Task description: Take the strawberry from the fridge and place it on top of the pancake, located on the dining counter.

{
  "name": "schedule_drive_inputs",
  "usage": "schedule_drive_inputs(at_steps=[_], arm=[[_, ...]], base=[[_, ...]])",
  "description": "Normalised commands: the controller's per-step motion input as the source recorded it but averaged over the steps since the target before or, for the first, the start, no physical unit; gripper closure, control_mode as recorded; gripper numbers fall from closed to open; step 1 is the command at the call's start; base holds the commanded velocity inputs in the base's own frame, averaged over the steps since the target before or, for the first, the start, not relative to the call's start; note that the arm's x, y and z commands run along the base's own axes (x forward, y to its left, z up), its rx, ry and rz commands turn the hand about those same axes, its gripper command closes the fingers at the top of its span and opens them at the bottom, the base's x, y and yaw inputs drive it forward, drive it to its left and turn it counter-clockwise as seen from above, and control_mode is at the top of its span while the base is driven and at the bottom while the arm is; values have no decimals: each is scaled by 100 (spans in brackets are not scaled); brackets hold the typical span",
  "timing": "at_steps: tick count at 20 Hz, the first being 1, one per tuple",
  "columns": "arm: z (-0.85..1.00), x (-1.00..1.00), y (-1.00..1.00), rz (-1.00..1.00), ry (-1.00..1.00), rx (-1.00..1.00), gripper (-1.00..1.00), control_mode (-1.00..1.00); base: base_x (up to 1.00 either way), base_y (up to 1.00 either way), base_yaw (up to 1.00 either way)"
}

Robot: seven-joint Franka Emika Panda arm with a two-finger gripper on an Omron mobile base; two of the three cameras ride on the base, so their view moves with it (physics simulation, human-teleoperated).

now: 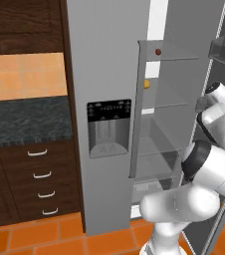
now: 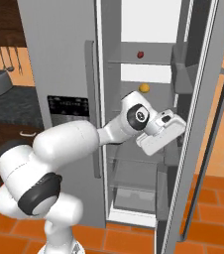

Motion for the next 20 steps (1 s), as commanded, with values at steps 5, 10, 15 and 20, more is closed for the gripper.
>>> schedule_drive_inputs(at_steps=[5,10,15,20], arm=[[0,0,7,0,-3,1,-100,-100],[6,0,69,0,-2,10,-100,-100],[0,0,100,-8,-11,47,-100,-100],[-12,-5,99,-17,-9,72,-100,-100]], base=[[0,0,0],[0,0,0],[0,0,0],[0,0,0]])
